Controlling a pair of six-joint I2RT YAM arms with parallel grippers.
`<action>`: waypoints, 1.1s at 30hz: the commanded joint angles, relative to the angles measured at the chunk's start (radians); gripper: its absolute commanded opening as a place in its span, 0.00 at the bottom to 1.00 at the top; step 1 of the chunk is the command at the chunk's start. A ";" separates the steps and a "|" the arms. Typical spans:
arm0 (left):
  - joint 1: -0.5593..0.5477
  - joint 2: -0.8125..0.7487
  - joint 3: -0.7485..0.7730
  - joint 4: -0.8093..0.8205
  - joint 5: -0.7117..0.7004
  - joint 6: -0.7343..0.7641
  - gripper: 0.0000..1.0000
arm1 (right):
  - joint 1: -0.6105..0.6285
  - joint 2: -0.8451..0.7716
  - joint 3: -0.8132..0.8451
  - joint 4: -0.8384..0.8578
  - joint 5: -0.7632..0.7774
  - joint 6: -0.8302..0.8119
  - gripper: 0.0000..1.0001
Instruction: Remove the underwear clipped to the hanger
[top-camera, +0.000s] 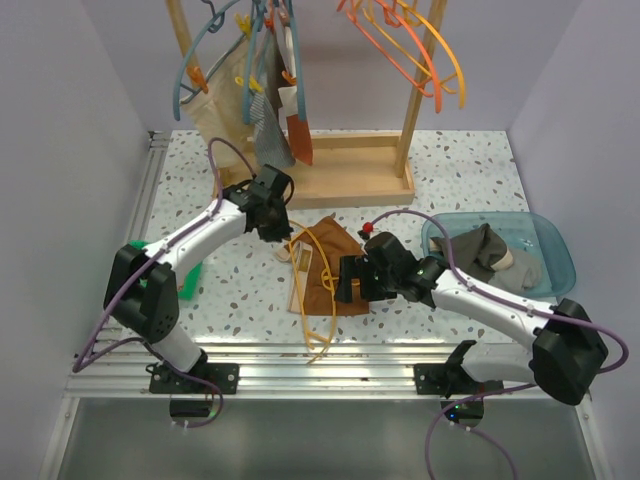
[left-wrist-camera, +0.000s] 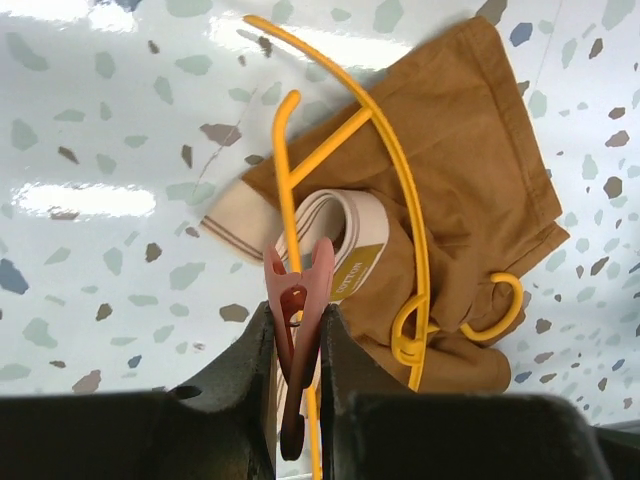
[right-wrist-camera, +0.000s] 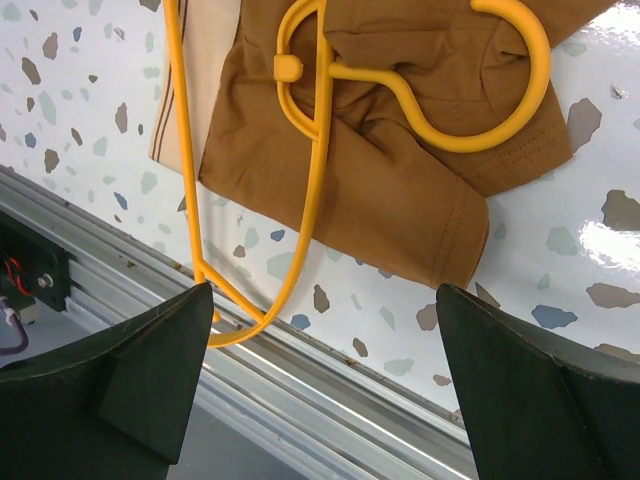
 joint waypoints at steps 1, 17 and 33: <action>0.069 -0.116 -0.065 -0.050 -0.016 0.010 0.00 | -0.006 0.005 0.035 0.021 -0.020 -0.016 0.97; 0.868 -0.514 -0.414 -0.120 -0.084 0.264 0.00 | -0.010 0.081 0.087 0.021 -0.066 -0.048 0.96; 0.914 -0.455 -0.409 -0.040 0.037 0.308 0.42 | -0.010 0.060 0.109 -0.009 -0.027 -0.042 0.97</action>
